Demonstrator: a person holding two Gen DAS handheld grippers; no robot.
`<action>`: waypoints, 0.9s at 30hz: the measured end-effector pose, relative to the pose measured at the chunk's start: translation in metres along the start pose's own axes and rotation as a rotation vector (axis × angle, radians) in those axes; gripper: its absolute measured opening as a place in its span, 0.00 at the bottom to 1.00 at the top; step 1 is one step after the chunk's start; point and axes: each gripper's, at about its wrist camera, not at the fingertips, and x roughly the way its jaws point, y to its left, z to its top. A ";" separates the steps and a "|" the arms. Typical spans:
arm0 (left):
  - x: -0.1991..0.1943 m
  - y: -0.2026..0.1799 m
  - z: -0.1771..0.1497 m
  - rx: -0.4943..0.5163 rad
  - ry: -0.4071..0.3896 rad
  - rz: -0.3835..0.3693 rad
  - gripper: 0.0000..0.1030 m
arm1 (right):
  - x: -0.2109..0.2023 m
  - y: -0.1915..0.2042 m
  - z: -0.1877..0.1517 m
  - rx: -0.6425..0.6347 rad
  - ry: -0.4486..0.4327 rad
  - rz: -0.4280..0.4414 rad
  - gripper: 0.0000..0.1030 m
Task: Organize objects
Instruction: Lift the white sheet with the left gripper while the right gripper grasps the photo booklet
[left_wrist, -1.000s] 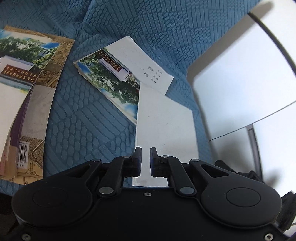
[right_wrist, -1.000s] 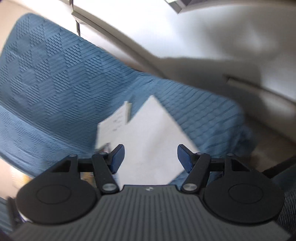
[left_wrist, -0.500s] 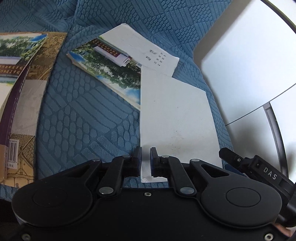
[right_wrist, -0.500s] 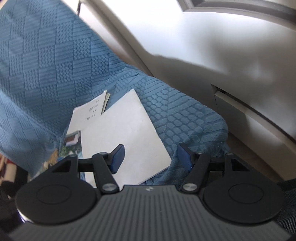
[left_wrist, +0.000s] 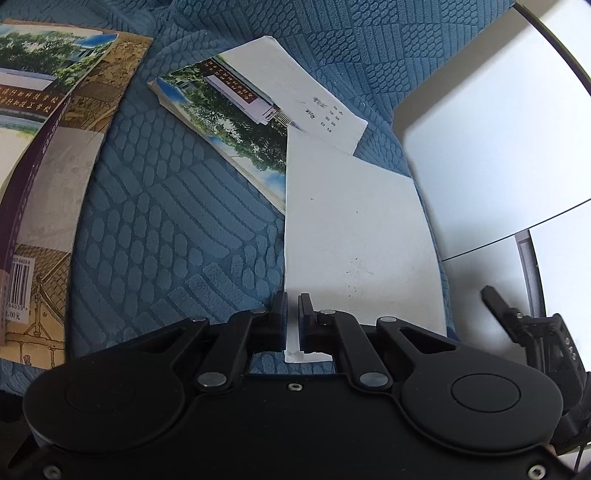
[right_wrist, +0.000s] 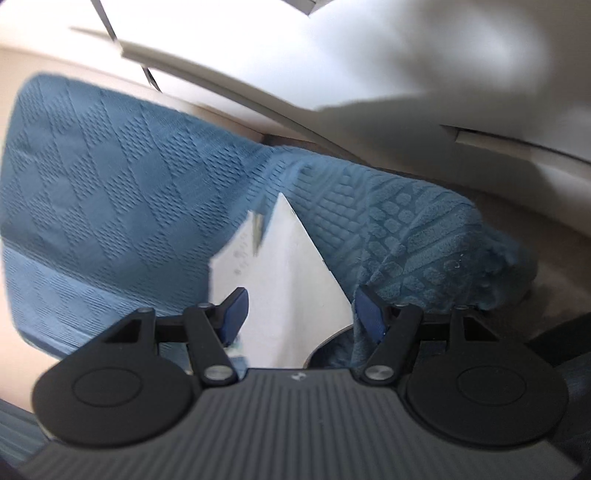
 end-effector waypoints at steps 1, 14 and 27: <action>0.000 0.001 0.000 -0.003 0.001 -0.002 0.05 | -0.001 0.000 0.001 0.011 -0.005 0.018 0.65; 0.000 0.004 0.000 -0.012 0.010 -0.023 0.04 | 0.022 0.001 -0.007 0.011 0.137 -0.016 0.62; -0.006 0.014 0.000 -0.074 0.042 -0.090 0.16 | 0.040 0.008 -0.024 -0.006 0.160 -0.053 0.06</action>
